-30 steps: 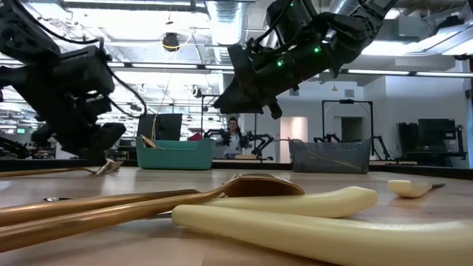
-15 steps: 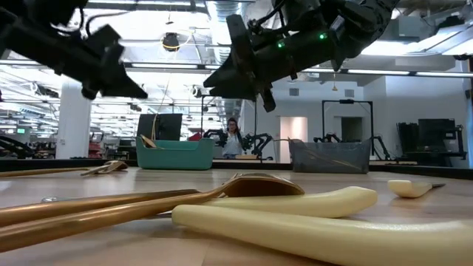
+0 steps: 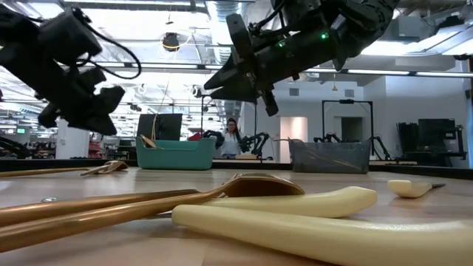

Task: Sort silverware by color (type)
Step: Put the gold spoon into the green bin

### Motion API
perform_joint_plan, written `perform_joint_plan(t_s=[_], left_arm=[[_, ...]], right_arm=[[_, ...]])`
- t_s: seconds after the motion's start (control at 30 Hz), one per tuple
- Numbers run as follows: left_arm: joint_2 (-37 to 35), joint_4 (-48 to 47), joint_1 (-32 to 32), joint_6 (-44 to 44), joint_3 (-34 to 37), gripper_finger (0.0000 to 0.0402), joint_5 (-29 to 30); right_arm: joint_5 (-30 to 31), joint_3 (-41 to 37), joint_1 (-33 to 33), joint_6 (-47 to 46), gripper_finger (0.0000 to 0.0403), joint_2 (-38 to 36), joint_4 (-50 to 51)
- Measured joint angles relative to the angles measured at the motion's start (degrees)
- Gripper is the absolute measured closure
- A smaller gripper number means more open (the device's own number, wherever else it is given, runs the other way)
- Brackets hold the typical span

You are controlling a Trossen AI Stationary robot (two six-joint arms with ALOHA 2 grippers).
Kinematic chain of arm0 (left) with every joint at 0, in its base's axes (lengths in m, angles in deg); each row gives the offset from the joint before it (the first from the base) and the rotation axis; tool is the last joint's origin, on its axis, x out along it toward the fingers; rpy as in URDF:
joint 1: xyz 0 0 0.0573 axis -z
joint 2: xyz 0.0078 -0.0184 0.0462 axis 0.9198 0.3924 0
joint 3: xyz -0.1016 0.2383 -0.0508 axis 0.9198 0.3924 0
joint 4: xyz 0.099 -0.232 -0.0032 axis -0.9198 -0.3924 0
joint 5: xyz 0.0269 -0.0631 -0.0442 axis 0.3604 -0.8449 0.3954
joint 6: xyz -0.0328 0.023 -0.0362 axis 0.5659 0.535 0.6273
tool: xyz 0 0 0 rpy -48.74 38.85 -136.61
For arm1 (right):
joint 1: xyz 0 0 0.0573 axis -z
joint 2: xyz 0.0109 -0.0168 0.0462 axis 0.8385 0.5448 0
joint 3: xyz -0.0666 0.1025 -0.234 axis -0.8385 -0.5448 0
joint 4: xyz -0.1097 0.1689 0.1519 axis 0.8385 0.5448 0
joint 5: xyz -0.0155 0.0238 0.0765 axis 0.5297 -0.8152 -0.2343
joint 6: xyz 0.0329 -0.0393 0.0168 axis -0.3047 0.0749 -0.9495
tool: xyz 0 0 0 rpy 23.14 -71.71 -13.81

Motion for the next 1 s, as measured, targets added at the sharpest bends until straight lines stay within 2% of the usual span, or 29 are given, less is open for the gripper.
perform_joint_plan(t_s=[0.27, 0.47, 0.57, 0.8, 1.0], left_arm=[[9.3, 2.3, -2.8, 5.7, 0.0, 0.0289, -7.1], [14.8, 2.5, -2.8, 7.2, 0.0, 0.0253, -8.4], [17.4, 3.8, -2.8, 4.7, 0.0, 0.025, -6.8], [23.3, 7.6, -2.8, 5.6, -0.2, 0.0253, -7.4], [26.3, 9.3, -2.8, 6.6, -0.2, 0.0295, -9.4]], right_arm=[[0.1, 0.0, 0.0, 3.4, 0.0271, 0.0, 3.6], [1.2, 0.0, 0.4, 5.9, 0.0271, 0.0, 4.7], [1.3, 0.0, 0.8, 6.0, 0.0271, 0.0, 4.6], [1.4, 0.0, 1.3, 6.1, 0.0271, 0.0, 4.6], [1.4, 0.0, 2.3, 6.3, 0.0271, 0.0, 5.8]])
